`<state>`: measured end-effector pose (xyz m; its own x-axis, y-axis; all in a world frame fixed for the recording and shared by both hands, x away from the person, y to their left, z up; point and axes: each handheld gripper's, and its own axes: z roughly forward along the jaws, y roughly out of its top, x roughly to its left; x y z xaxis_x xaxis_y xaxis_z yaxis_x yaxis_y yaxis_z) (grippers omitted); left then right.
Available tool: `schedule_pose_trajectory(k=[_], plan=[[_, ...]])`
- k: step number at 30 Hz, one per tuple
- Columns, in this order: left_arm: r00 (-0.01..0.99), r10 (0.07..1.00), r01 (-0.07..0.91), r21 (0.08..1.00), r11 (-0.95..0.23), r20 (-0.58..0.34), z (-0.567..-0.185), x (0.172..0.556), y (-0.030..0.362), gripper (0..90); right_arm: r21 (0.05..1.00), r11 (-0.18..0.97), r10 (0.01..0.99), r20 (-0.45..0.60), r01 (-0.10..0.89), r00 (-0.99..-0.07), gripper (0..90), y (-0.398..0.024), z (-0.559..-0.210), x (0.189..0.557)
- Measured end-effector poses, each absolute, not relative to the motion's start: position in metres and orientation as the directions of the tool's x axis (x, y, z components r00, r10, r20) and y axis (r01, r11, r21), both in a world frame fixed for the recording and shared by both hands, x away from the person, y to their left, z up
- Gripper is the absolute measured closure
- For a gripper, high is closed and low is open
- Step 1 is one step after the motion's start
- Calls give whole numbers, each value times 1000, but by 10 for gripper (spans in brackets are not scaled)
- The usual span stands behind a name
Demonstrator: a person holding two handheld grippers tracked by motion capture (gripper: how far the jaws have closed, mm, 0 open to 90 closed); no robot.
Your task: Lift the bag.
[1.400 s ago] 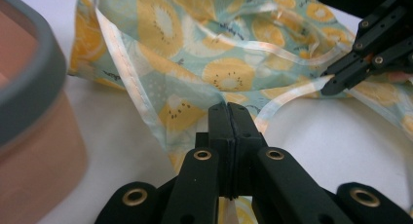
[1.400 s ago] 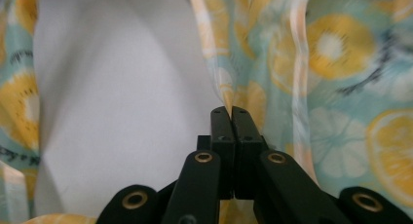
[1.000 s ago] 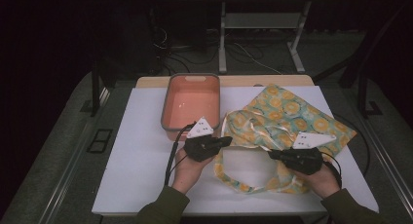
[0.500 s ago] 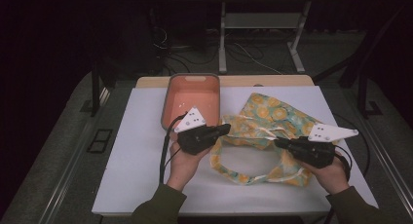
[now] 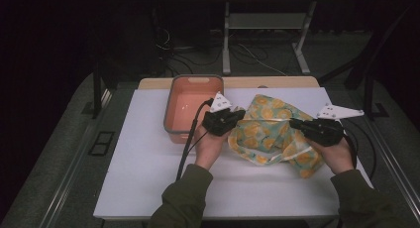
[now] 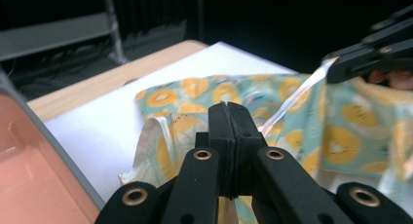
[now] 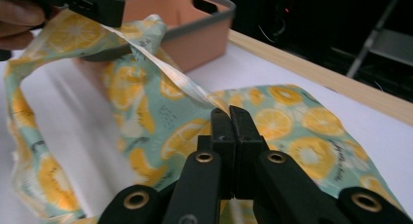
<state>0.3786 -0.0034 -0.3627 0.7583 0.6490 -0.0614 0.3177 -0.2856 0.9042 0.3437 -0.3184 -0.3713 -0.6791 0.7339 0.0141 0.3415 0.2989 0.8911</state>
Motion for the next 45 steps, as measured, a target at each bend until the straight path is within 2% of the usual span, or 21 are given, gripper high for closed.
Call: schedule_pose_trajectory(k=[4,9,16,22,27,31,35,38,45], plan=[[726,687,362,875,-323,-47,-372,390,-19,894,869,307,758,24,388,-652,898,-323,-383,361],[722,691,380,854,-356,-33,-382,393,-32,893,846,315,779,29,430,-627,898,-328,-395,376],[720,689,399,861,-315,-82,-387,401,-27,883,818,307,789,66,486,-610,897,-325,-413,391],[741,667,379,868,-320,-77,-383,401,-21,773,818,278,773,120,503,-622,888,-326,-411,391],[756,648,371,875,-310,-91,-376,399,-13,642,837,227,753,174,499,-634,789,-331,-401,386],[767,634,369,880,-299,-105,-373,398,-8,529,843,194,732,216,501,-647,663,-333,-394,383],[772,626,370,878,-305,-108,-373,397,-6,421,842,200,715,224,501,-662,557,-331,-389,381],[772,628,371,870,-324,-95,-375,396,-8,334,835,211,697,236,508,-677,446,-329,-387,380],[788,608,371,864,-342,-98,-378,395,-11,196,824,239,672,241,514,-700,313,-329,-387,378]])
